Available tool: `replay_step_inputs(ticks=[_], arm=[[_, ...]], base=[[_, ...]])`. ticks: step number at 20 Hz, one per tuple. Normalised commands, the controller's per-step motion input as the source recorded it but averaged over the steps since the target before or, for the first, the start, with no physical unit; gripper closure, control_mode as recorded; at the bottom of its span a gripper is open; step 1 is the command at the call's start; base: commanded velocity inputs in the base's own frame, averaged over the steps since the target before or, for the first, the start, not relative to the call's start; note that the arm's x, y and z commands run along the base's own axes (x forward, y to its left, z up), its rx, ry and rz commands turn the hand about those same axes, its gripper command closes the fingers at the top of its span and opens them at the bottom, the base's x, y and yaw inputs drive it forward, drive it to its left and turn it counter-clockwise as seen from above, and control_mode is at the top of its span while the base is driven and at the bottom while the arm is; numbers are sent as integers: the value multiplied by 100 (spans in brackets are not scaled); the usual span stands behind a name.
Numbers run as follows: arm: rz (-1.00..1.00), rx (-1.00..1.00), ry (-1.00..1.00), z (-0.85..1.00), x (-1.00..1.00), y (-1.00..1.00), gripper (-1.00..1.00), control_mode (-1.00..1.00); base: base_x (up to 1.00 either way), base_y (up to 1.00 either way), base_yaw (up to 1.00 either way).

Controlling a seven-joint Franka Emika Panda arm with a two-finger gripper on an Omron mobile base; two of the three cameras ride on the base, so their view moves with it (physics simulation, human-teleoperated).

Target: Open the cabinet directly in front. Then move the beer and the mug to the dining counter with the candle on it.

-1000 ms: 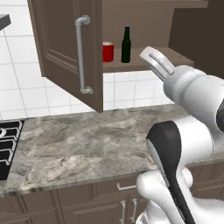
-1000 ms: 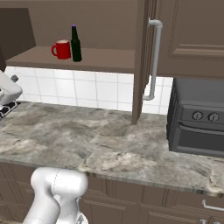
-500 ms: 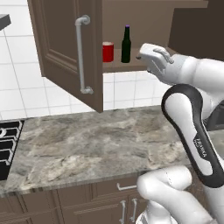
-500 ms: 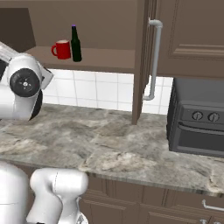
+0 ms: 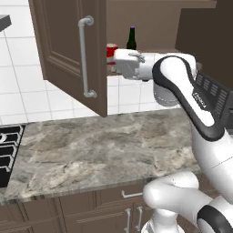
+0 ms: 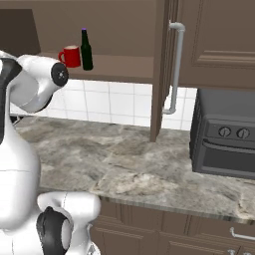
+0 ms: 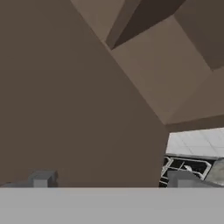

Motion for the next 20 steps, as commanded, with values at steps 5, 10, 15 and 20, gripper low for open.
replay_step_inputs(ticks=[5,10,15,20], arm=[[56,0,0,0,27,100,-100,-100],[60,-2,-2,0,8,99,-100,-100],[51,-8,-14,-7,-9,100,-100,-100],[10,-2,-5,-5,-10,49,-100,-100]], base=[[0,0,0],[0,0,0],[0,0,0],[0,0,0]])
